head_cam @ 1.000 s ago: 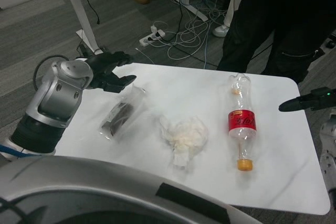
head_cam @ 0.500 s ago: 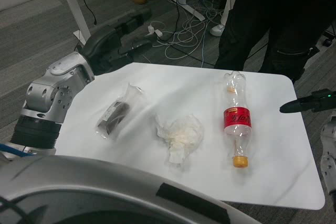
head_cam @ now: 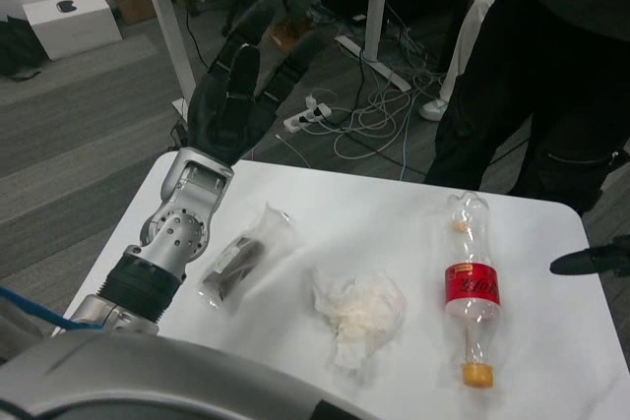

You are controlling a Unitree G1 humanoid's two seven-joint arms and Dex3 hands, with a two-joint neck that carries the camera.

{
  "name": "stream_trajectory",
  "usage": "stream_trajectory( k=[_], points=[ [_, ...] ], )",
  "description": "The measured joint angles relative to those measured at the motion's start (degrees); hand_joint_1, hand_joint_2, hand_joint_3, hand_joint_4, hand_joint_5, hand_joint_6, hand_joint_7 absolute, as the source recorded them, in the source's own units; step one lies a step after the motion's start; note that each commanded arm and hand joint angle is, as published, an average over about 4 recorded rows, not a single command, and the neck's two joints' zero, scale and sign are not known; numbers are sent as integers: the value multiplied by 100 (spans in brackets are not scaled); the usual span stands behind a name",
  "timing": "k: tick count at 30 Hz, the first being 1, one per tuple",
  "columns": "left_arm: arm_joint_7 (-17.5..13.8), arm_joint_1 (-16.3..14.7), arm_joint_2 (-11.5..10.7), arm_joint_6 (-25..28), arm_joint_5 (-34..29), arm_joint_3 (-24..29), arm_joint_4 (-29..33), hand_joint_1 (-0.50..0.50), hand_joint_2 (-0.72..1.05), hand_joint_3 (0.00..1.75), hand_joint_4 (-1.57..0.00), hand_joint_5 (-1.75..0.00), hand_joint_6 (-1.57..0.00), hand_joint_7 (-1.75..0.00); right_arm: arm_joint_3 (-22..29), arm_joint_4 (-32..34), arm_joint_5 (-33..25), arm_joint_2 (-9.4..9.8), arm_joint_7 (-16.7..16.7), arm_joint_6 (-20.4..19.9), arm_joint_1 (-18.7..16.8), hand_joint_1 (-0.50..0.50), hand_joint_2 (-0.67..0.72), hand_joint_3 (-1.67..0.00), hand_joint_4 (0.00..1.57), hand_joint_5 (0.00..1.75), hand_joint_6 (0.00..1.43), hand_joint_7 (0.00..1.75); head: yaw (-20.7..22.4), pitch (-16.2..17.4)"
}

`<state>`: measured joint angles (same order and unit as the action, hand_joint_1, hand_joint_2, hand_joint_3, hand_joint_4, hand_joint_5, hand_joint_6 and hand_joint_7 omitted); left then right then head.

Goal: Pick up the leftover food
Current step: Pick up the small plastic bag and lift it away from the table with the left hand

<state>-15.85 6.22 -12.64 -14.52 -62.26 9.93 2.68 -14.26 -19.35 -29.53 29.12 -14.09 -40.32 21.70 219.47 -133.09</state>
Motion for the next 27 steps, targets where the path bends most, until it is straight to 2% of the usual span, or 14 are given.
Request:
stream_trajectory(
  k=[1,3,4,5,7,10,12,15,19,22,25,27],
  points=[
    [77,28,44,-121,95,0,-2,-50,105,0,-12,-21,-138,-89,0,0,-1,0,0,0,0,-46,47,0,0,0,0,0,16,-66],
    [144,58,108,-237,202,-1,-6,-50,105,0,-4,-13,-70,-47,-1,0,-7,0,0,0,0,-46,47,0,0,0,0,0,33,-132],
    [161,64,128,-257,241,-6,-9,-50,105,0,-1,-13,-35,-23,-2,0,-13,1,0,0,0,-46,47,0,0,0,0,0,33,-132],
    [174,70,142,-264,260,-19,-12,-50,105,0,0,-21,-4,-7,-4,0,-21,2,0,0,0,-46,47,0,0,0,0,0,63,-232],
    [266,89,183,-306,311,-84,-16,-50,105,0,0,-38,0,0,-8,1,-38,10,-1,1,0,-46,47,0,0,0,0,0,123,-432],
    [610,124,266,-435,622,-166,-24,-50,105,0,0,-56,0,0,-12,1,-59,21,0,1,0,-46,47,0,0,0,0,0,148,-621],
    [775,138,290,-461,1046,-79,-28,-50,105,0,0,-64,0,0,-13,2,-72,24,-1,2,0,-46,47,0,0,0,0,0,138,-739],
    [833,135,279,-231,2051,352,-1,-50,105,0,0,-72,0,0,-13,5,-77,31,0,4,1,-46,47,0,0,0,0,0,126,-796],
    [851,38,159,197,3549,1057,214,-48,98,0,0,-59,0,0,-14,5,-78,45,-1,10,1,-46,47,0,0,0,0,0,61,-794],
    [754,-60,-84,337,4712,1467,400,-48,96,0,0,-46,0,0,-36,5,-78,49,-1,12,1,-46,47,0,0,0,0,0,-20,-700],
    [414,-189,-454,311,6165,1853,608,-48,98,0,0,-36,0,0,-109,-5,-79,64,0,13,1,-46,47,0,0,0,0,0,-34,-549],
    [145,-283,-672,110,7009,2058,692,-48,103,0,0,-28,0,0,-182,-36,-93,109,3,13,1,-46,47,0,0,0,0,0,-12,-465]
  ],
)
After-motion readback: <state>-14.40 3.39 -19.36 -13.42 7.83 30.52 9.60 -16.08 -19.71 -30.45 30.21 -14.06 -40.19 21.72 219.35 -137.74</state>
